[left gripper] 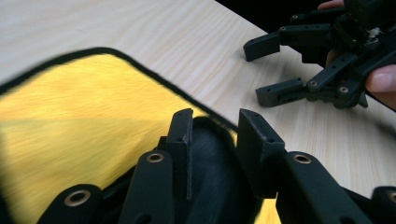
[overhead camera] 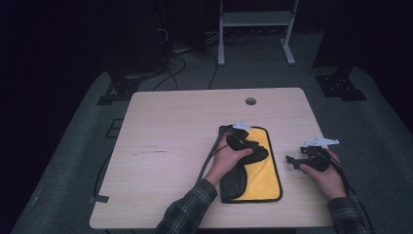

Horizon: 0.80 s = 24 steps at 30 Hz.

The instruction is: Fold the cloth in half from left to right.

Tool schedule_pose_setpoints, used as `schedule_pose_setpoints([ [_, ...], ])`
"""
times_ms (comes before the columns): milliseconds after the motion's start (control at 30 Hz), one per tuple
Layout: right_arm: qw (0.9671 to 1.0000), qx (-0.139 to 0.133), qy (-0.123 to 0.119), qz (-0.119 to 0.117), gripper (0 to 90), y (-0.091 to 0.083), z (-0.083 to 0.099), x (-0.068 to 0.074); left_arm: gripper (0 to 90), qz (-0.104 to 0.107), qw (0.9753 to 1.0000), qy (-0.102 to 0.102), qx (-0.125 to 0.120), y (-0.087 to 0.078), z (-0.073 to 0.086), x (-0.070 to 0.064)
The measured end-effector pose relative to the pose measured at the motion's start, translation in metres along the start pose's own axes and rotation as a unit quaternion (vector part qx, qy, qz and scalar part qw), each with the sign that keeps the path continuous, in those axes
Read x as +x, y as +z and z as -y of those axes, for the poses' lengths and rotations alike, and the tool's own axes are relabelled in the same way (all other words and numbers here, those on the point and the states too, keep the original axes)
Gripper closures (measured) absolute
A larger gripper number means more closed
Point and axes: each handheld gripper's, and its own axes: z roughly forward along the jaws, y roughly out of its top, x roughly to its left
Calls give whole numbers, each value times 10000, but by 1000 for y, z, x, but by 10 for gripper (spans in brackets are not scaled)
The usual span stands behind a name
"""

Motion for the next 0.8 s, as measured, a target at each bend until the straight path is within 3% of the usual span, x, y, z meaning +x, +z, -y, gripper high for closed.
schedule_pose_setpoints([
  [233, 10000, 18, -20, 23, 229, 0, 0, 1, 590, -439, 9990, 93, -24, -43, 15, 9],
  [467, 10000, 28, -54, 56, 229, 0, 0, 2, 531, -1003, 9949, 25, 83, -73, 39, 22],
  [633, 10000, 27, -55, 56, 229, 0, 0, 2, 522, -1323, 9907, 36, 328, -80, 56, 27],
  [800, 10000, 23, -66, 60, 229, 0, 0, 2, 522, -1348, 9898, 11, 462, -76, 68, 25],
])
